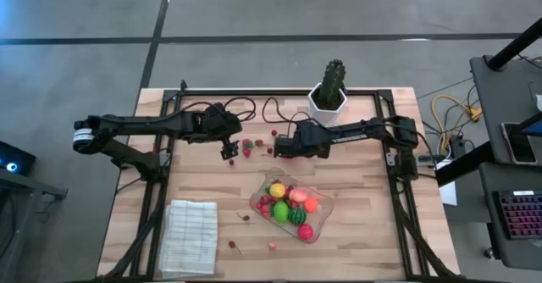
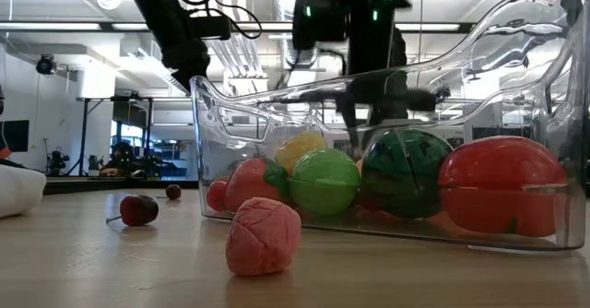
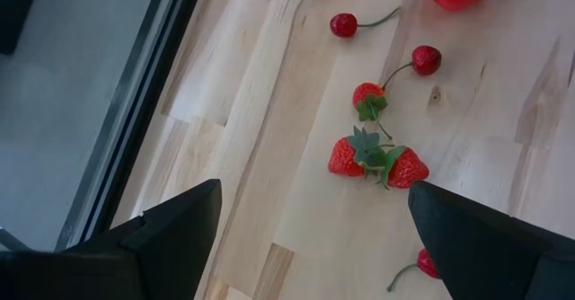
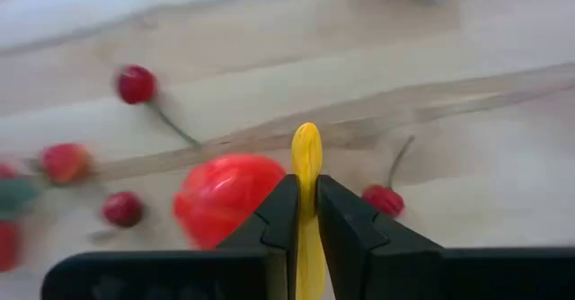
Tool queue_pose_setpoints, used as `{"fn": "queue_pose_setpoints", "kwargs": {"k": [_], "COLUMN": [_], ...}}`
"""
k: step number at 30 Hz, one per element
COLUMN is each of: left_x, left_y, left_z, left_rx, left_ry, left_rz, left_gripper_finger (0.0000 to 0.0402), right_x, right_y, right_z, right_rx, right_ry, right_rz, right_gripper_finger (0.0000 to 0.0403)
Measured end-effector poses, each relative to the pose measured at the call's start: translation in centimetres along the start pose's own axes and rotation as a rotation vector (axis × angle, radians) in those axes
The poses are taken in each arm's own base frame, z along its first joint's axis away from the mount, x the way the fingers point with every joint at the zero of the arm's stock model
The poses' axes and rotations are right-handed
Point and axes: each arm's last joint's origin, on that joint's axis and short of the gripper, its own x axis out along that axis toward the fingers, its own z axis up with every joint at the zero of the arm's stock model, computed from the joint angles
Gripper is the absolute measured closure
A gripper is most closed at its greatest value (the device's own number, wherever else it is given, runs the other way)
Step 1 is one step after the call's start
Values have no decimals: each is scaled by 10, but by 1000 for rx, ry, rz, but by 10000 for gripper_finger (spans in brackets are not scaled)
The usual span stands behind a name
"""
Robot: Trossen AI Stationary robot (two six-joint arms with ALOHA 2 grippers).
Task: Pick and placing Produce into tupperware
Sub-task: Put the yellow corn into the transparent bin
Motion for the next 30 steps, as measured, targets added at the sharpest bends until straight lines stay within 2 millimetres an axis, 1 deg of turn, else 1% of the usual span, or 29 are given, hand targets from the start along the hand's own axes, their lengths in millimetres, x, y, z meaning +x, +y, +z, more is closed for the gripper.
{"fn": "queue_pose_setpoints", "kwargs": {"k": [3, 5, 10, 14, 16, 18, 20, 22, 26, 30], "left_x": [0, 0, 0, 0, 0, 0, 0, 0, 0, 0], "left_y": [0, 0, 0, 0, 0, 0, 0, 0, 0, 0], "left_z": [0, 0, 0, 0, 0, 0, 0, 0, 0, 0], "left_rx": [0, 0, 0, 1, 1, 3, 7, 7, 6, 6], "left_ry": [0, 0, 0, 0, -1, 0, 0, 0, 0, 1], "left_rz": [0, 0, 0, -1, 0, 0, 0, 0, 0, 0], "left_gripper_finger": [59, 59, 59, 59, 59, 59, 59, 59, 59, 59], "right_x": [-31, -51, -108, -148, -164, -175, -182, -181, -165, -150], "right_y": [2, 5, 8, 4, 1, -2, -5, -10, -17, -23], "right_z": [-1, -3, -22, -39, -48, -57, -66, -74, -84, -95], "right_rx": [-25, -78, -349, -555, -625, -665, -690, -702, -651, -652], "right_ry": [-50, -66, -53, 52, 142, 231, 280, 293, 335, 406], "right_rz": [14, 54, 221, 351, 408, 452, 470, 458, 364, 304], "right_gripper_finger": [369, 369, 369, 369, 369, 369, 369, 369, 369, 369]}}
